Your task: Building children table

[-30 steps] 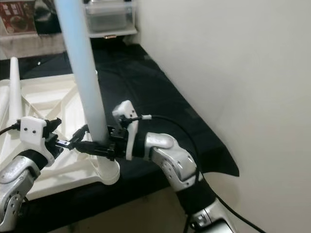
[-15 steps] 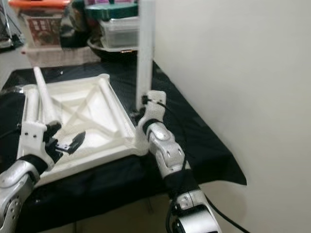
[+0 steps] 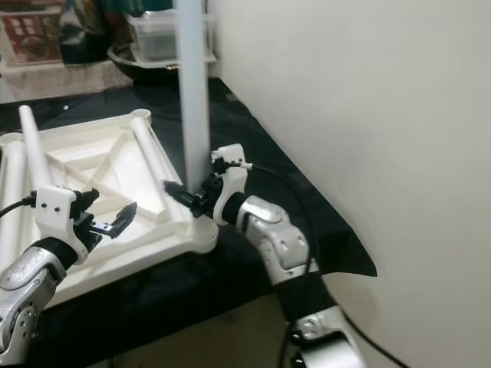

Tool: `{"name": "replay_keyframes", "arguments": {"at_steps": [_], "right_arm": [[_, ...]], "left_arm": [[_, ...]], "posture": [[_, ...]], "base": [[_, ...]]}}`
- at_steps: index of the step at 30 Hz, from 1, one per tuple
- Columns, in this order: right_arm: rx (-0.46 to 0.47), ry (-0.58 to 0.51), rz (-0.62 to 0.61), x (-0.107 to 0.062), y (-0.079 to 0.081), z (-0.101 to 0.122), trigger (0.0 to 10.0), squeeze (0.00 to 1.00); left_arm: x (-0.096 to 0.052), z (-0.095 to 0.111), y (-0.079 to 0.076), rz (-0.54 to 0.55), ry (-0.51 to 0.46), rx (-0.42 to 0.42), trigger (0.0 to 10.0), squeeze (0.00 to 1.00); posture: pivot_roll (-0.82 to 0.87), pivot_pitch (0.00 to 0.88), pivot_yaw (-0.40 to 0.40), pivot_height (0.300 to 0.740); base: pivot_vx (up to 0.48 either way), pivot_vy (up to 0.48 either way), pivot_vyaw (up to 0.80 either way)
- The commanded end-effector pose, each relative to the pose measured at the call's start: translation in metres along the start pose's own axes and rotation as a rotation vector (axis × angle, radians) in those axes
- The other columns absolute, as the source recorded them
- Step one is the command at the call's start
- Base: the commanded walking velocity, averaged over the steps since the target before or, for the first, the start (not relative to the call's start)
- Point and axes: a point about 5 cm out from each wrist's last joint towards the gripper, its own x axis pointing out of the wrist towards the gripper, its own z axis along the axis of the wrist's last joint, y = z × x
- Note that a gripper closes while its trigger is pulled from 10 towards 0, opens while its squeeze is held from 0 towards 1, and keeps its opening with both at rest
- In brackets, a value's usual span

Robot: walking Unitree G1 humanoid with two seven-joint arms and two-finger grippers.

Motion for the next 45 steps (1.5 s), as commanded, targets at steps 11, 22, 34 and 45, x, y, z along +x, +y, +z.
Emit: {"name": "replay_keyframes", "arguments": {"at_steps": [11, 22, 34, 45], "right_arm": [[0.177, 0.248, -1.041, -0.02, -0.069, -0.054, 0.0, 0.0], [0.135, 0.01, -0.64, -0.003, -0.032, -0.024, 10.0, 1.0], [-0.067, 0.071, 0.22, -0.004, 0.026, -0.002, 10.0, 0.0], [0.093, 0.156, -0.654, 0.012, -0.038, -0.035, 0.0, 0.0]], "left_arm": [[-0.006, -0.004, 0.0, 0.006, 0.014, -0.003, 10.0, 0.0], [-0.004, -0.005, -0.006, -0.024, 0.017, -0.014, 10.0, 0.0], [-0.002, -0.004, -0.006, -0.026, 0.006, -0.024, 10.0, 0.0], [-0.006, -0.006, -0.005, -0.01, 0.011, -0.018, 10.0, 0.0]], "posture": [[0.06, 0.0, -0.05, 0.74], [0.04, 0.0, -0.029, 0.74], [0.04, 0.0, -0.042, 0.74], [0.05, 0.0, -0.057, 0.74]], "base": [[0.0, 0.0, 0.0], [0.0, 0.0, 0.0], [0.0, 0.0, 0.0], [0.0, 0.0, 0.0]]}}
